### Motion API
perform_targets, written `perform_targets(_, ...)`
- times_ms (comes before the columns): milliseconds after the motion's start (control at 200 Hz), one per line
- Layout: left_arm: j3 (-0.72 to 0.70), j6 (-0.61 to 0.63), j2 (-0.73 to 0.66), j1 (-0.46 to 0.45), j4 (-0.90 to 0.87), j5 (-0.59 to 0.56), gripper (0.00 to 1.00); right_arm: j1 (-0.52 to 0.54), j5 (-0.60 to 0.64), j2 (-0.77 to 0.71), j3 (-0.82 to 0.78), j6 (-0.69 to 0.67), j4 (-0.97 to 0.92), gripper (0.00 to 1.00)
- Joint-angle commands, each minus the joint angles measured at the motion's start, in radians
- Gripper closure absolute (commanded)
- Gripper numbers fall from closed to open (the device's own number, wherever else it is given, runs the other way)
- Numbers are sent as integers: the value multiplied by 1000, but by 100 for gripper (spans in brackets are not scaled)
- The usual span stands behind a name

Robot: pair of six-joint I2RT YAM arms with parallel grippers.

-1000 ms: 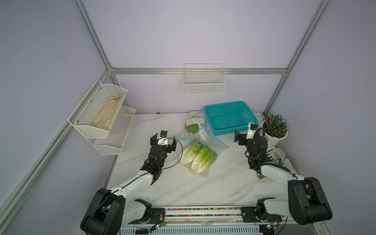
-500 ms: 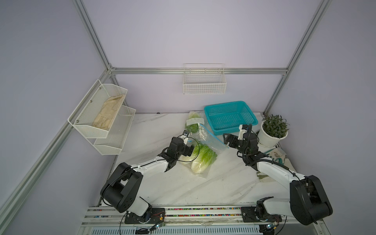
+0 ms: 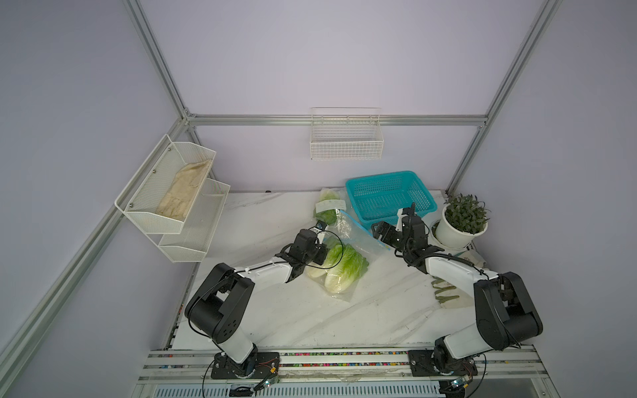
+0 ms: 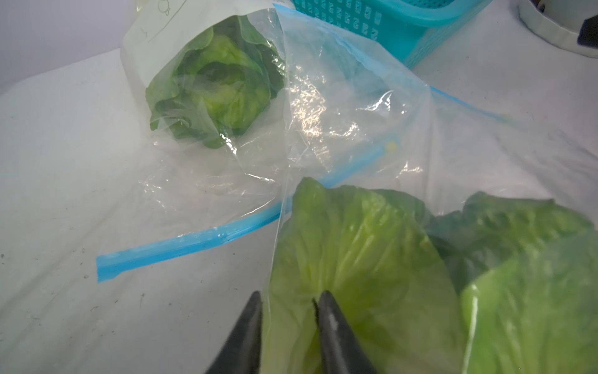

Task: Open the zip-top bag and take out the chinese cabbages
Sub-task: Adjust the zipper food storage bag at the center of the board.

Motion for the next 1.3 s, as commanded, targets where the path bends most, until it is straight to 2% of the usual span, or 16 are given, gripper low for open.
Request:
perform_targets(0, -24, 12, -62, 4, -7, 5, 90, -3, -5, 4, 8, -27, -34, 4)
perform_targets(105, -34, 8, -80, 6, 4, 16, 92, -45, -33, -1, -35, 41, -31, 4)
perform_targets(245, -27, 2, -87, 6, 10, 26, 92, -129, -159, 14, -118, 192, 20, 6)
perform_targets(395, -20, 4, -87, 6, 8, 26, 90, -134, -280, 55, -187, 355, 165, 12)
perform_targets(565, -19, -1, -87, 7, 18, 40, 86, -134, -363, 174, -190, 442, 276, 33)
perform_targets(640, -19, 1, -90, 7, 16, 47, 83, -135, -376, 200, -188, 467, 322, 48)
perform_targets(660, -18, 1, -92, 6, 15, 49, 82, -134, -370, 200, -184, 466, 322, 56)
perform_targets(735, -24, -2, -102, 6, 18, 43, 78, -134, -343, 184, -173, 433, 292, 82)
perform_targets(800, -30, -7, -117, 6, 24, 32, 68, -134, -323, 157, -169, 390, 263, 100)
perform_targets(990, -65, -41, -205, 7, 75, -47, 37, -127, -326, 49, -160, 184, 222, 100)
perform_targets(1075, -66, -49, -290, 15, 87, -58, 29, -99, -331, -27, -156, 54, 204, 100)
perform_targets(1185, -21, -73, -354, 42, 31, -23, 13, -10, -271, -126, -147, -161, 190, 100)
perform_targets(1260, 12, -74, -380, 62, 18, 13, 2, 38, -249, -144, -147, -286, 208, 100)
perform_targets(1295, 37, -64, -383, 71, 8, 35, 0, 51, -243, -179, -151, -327, 229, 100)
